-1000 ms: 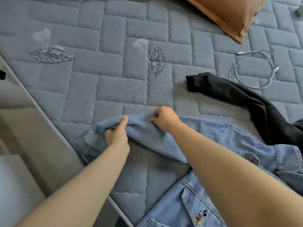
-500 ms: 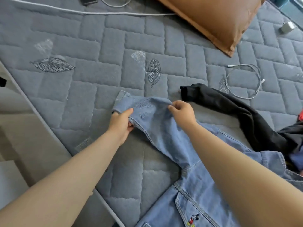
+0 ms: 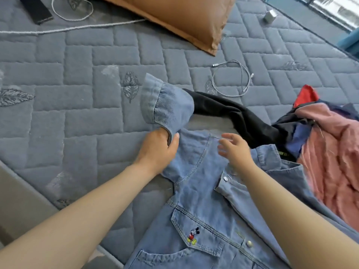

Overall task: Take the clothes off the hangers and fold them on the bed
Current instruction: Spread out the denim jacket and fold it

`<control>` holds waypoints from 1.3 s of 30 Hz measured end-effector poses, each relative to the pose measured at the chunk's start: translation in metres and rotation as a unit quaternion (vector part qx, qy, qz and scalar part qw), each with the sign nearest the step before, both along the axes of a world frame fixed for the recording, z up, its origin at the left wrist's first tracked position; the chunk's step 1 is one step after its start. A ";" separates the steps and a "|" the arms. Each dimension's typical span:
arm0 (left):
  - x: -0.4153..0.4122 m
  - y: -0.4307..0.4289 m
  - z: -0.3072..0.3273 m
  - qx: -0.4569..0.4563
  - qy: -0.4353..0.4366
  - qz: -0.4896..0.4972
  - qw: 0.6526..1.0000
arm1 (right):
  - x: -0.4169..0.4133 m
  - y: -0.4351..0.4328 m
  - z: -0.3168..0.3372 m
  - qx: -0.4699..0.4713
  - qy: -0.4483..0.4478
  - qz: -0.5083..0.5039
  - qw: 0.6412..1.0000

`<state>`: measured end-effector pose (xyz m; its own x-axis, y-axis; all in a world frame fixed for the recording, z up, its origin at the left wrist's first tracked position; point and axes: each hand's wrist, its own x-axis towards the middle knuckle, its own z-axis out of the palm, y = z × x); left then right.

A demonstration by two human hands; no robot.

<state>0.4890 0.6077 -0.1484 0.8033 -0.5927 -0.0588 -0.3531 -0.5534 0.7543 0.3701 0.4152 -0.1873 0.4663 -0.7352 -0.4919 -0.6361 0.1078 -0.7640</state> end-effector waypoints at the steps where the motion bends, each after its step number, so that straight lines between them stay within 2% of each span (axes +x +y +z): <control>1: -0.016 -0.010 0.000 0.008 -0.004 -0.029 1.000 | -0.021 -0.008 0.001 0.009 -0.008 -0.025 1.000; 6: -0.104 -0.058 0.008 0.025 -0.030 -0.176 0.984 | -0.130 -0.043 0.014 0.024 -0.055 -0.160 0.985; 11: -0.194 -0.102 -0.001 0.093 -0.042 -0.349 0.932 | -0.236 -0.064 0.031 0.045 -0.073 -0.254 0.964; 13: -0.225 -0.109 -0.015 0.160 -0.054 -0.432 0.886 | -0.272 -0.068 0.030 0.074 -0.055 -0.279 0.956; 16: -0.256 -0.103 -0.042 0.290 -0.060 -0.550 0.781 | -0.306 -0.068 0.022 0.134 -0.005 -0.311 0.941; 17: -0.261 -0.098 -0.050 0.317 -0.054 -0.567 0.758 | -0.313 -0.067 0.017 0.149 0.018 -0.305 0.940; 18: -0.264 -0.093 -0.056 0.332 -0.048 -0.569 0.751 | -0.317 -0.064 0.012 0.162 0.040 -0.294 0.941; 20: -0.263 -0.084 -0.066 0.333 -0.045 -0.548 0.766 | -0.319 -0.056 0.001 0.169 0.091 -0.248 0.949; 23: -0.254 -0.077 -0.074 0.323 -0.063 -0.515 0.791 | -0.310 -0.044 -0.012 0.110 0.165 -0.188 0.962; 29: -0.236 -0.083 -0.081 0.316 -0.093 -0.478 0.815 | -0.291 -0.027 -0.037 0.014 0.291 -0.181 0.939; 33: -0.239 -0.091 -0.083 0.298 -0.080 -0.468 0.828 | -0.308 -0.035 -0.043 0.028 0.179 -0.179 0.967; 35: -0.242 -0.094 -0.084 0.282 -0.079 -0.461 0.837 | -0.321 -0.042 -0.036 -0.044 0.130 -0.163 0.977; 37: -0.243 -0.098 -0.084 0.258 -0.083 -0.455 0.848 | -0.336 -0.048 -0.023 -0.132 0.107 -0.160 0.972; 39: -0.243 -0.103 -0.083 0.242 -0.080 -0.453 0.854 | -0.352 -0.054 -0.013 -0.192 0.140 -0.170 0.956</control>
